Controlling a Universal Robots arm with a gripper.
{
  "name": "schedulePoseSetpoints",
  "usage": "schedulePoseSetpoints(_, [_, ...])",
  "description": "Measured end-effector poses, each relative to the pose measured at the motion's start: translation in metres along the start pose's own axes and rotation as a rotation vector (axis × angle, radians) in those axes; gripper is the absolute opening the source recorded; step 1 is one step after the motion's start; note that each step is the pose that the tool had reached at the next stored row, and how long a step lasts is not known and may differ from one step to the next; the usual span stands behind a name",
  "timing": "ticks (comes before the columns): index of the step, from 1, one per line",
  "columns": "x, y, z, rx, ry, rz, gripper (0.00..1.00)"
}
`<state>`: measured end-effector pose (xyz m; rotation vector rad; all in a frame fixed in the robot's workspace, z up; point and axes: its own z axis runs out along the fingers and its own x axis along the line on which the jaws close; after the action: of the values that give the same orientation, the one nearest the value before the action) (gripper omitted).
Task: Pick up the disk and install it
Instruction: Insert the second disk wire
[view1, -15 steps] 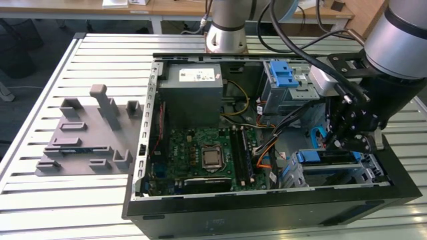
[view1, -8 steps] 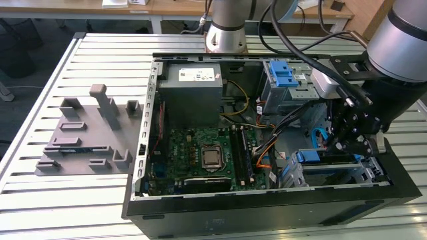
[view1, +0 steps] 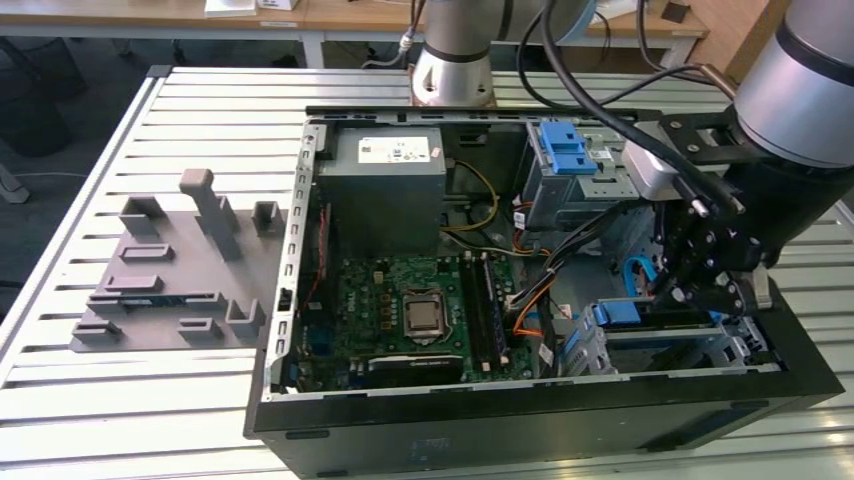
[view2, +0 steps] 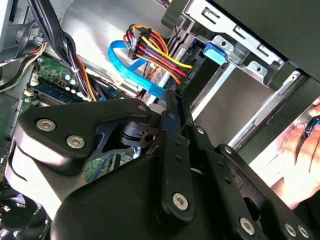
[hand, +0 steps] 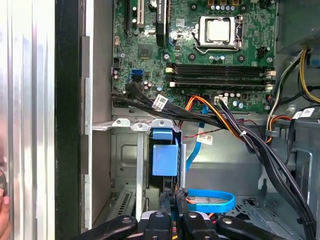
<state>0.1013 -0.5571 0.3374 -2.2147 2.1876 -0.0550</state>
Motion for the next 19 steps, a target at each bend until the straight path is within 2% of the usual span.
schedulePoseSetpoints(15, [0.0009, -0.0009, 0.0016, 0.0000, -0.0010, 0.000, 0.16])
schedulePoseSetpoints(19, [0.0008, -0.0009, 0.0022, 0.0001, -0.0084, 0.000, 0.16])
